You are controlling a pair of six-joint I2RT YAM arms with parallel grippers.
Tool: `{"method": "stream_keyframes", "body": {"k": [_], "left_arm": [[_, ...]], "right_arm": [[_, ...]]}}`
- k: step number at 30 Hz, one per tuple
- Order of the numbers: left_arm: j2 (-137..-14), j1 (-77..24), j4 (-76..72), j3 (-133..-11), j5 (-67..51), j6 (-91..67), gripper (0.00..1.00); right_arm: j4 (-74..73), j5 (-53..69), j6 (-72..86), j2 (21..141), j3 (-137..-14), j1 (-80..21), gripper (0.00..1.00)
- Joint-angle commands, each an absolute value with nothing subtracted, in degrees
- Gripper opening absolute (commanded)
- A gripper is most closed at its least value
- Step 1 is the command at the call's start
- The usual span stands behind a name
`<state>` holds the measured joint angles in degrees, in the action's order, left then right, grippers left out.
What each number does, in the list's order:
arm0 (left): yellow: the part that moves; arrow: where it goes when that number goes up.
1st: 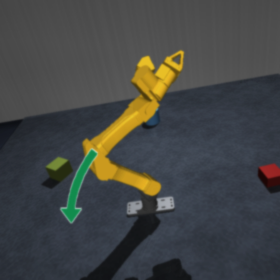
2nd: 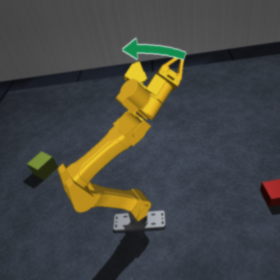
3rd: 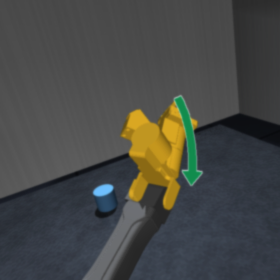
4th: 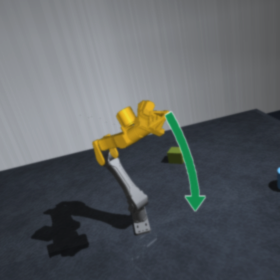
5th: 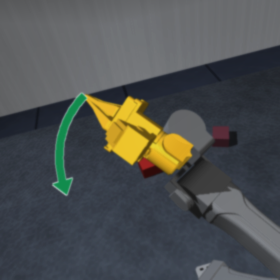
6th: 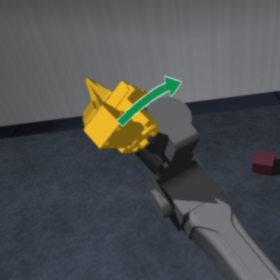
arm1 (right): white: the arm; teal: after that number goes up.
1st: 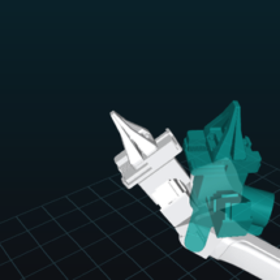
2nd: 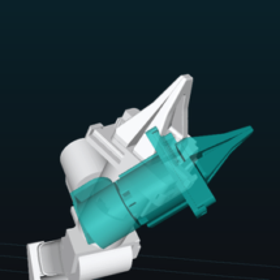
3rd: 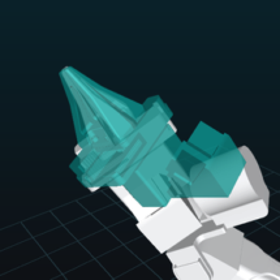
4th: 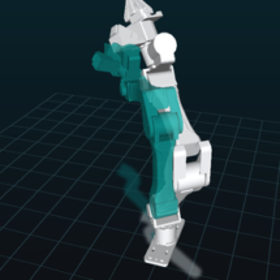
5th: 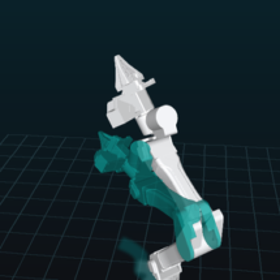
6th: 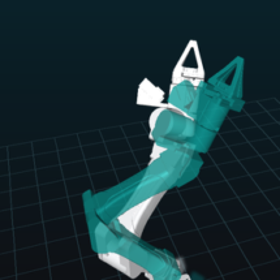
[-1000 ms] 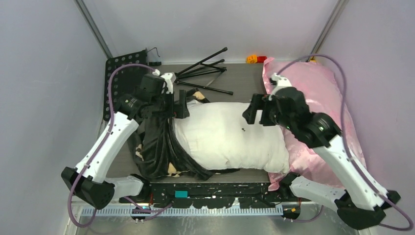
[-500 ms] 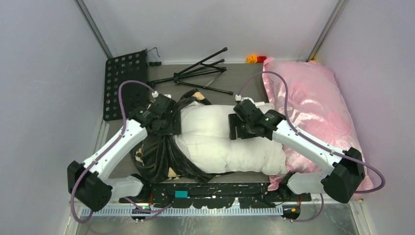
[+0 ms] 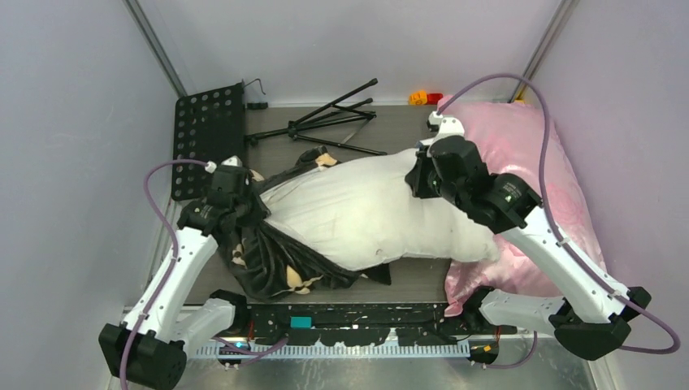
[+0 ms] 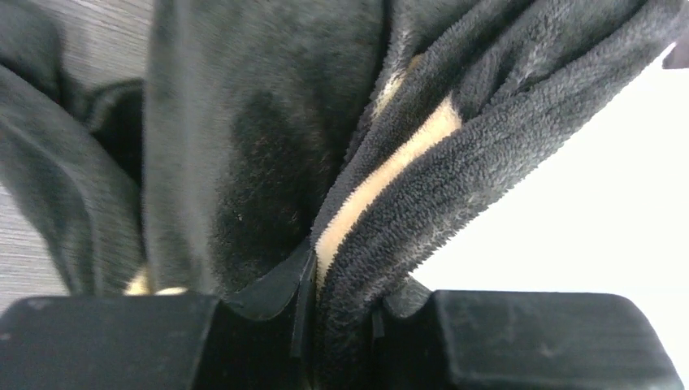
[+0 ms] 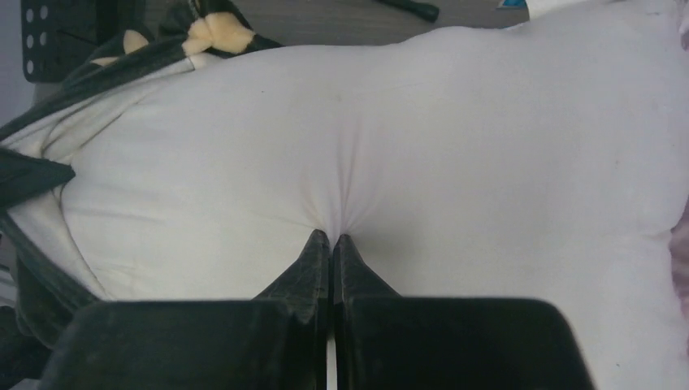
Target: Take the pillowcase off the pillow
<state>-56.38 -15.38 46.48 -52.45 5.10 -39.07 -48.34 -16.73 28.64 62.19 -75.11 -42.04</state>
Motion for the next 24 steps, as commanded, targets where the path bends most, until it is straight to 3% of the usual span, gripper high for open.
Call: {"method": "stream_keyframes", "body": {"k": [1, 12, 15, 18, 19, 22, 24], "left_arm": [[-53.16, -11.86, 52.56, -52.63, 13.73, -37.87, 0.21], [-50.18, -8.09, 60.23, -61.88, 32.26, -35.08, 0.25], [-48.47, -8.09, 56.01, -61.03, 25.47, -30.55, 0.24], [-48.67, -8.11, 52.68, -60.34, 12.23, -26.37, 0.24], [-49.06, -8.09, 52.62, -60.66, 9.24, -26.14, 0.28], [-50.57, -8.11, 53.45, -62.61, 2.92, -24.56, 0.48], [-51.15, -8.09, 54.9, -64.56, -1.74, -22.86, 0.63]], "right_arm": [[-57.25, -36.7, 19.59, 63.38, -89.11, -37.14, 0.0], [-60.83, -42.97, 18.81, 63.28, -93.45, -27.59, 0.0], [-60.94, -37.89, 19.2, 63.16, -91.25, -26.68, 0.0], [-59.58, -25.41, 20.16, 62.78, -87.32, -26.67, 0.0], [-58.96, -19.92, 20.03, 62.48, -85.8, -26.69, 0.04], [-58.57, -3.26, 17.47, 62.22, -82.67, -26.78, 0.53], [-59.11, 4.37, 16.43, 61.62, -81.16, -26.76, 0.72]]}}
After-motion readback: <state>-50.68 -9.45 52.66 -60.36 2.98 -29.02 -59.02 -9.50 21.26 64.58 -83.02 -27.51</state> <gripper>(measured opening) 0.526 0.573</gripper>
